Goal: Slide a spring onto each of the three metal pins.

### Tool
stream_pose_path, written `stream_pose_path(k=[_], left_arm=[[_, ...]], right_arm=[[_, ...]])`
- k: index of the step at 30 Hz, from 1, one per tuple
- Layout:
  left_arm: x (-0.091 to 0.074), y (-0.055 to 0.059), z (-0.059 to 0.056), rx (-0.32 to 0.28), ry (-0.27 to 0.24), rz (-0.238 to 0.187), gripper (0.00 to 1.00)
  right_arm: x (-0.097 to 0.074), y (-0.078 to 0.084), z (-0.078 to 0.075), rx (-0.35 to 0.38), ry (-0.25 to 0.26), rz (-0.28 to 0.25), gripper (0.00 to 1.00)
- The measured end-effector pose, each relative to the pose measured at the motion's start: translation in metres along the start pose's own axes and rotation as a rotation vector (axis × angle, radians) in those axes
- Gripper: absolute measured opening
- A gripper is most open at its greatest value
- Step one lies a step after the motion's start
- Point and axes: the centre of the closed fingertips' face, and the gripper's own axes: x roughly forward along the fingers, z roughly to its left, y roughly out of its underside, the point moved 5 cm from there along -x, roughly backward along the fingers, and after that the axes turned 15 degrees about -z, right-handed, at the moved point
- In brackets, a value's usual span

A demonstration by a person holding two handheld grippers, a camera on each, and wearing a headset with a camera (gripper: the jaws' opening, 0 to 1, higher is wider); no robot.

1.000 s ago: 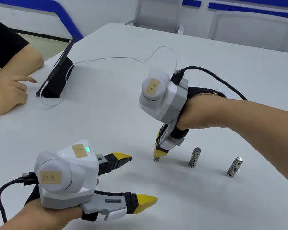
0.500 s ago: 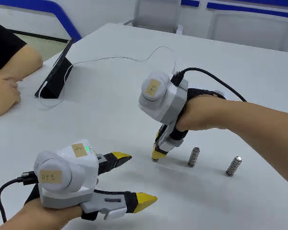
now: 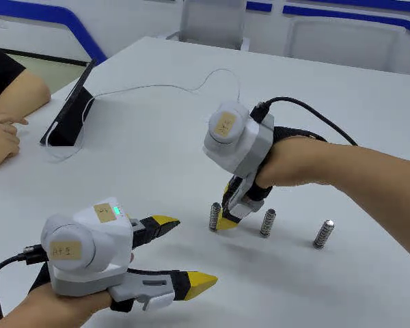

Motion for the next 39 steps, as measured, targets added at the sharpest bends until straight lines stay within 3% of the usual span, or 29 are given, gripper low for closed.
stream_pose_path(k=[15, 25, 39], left_arm=[[0.006, -0.004, 0.006, -0.003, -0.004, 0.003, 0.67], [0.009, -0.005, 0.009, -0.008, -0.004, 0.010, 0.69], [0.015, -0.005, 0.013, -0.007, 0.001, 0.016, 0.72]], right_arm=[[-0.033, 0.022, -0.008, 0.100, 0.085, -0.103, 0.38], [-0.058, 0.044, -0.013, 0.155, 0.166, -0.164, 0.47], [-0.094, 0.082, -0.007, 0.252, 0.274, -0.250, 0.53]])
